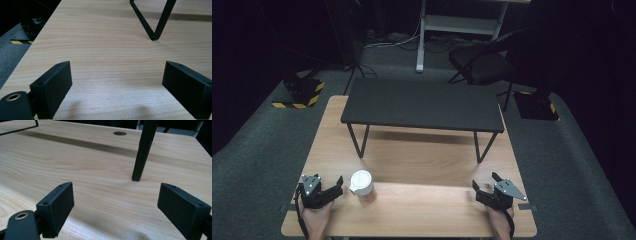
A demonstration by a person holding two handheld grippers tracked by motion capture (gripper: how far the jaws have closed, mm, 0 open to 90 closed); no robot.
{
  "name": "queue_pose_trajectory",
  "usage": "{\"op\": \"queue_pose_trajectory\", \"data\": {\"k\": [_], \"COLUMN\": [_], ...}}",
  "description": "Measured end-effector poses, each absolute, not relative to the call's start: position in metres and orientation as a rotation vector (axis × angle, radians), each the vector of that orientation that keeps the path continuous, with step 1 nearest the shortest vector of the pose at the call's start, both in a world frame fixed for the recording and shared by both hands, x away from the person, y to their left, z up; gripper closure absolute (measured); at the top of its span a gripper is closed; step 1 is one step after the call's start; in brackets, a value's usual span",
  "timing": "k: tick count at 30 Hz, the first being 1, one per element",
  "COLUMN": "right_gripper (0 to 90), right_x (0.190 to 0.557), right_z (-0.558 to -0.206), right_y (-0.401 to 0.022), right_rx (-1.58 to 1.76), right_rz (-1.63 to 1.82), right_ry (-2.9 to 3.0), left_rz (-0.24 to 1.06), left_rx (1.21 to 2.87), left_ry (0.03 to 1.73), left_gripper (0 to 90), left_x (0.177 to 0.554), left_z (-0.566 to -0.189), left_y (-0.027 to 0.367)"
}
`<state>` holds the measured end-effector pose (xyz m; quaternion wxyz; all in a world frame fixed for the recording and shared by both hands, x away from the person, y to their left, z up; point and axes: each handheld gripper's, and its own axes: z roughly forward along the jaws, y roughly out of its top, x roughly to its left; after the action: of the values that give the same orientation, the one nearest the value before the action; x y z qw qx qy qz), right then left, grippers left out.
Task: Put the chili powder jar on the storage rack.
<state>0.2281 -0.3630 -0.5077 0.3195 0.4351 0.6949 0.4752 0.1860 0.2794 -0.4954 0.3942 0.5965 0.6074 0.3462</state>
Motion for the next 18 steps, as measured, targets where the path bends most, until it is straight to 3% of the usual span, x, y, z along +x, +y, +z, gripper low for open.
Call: {"op": "queue_pose_trajectory", "data": {"k": [18], "right_gripper": [13.4], "right_x": [0.227], "right_z": [-0.508], "right_y": [-0.363], "right_rx": [1.143], "right_rz": [1.250], "right_ry": [1.824], "left_rz": [0.895], "left_rx": [1.513], "left_ry": [1.526], "left_gripper": [9.4], "left_x": [0.175], "left_z": [-0.493], "left_y": [0.280]}}
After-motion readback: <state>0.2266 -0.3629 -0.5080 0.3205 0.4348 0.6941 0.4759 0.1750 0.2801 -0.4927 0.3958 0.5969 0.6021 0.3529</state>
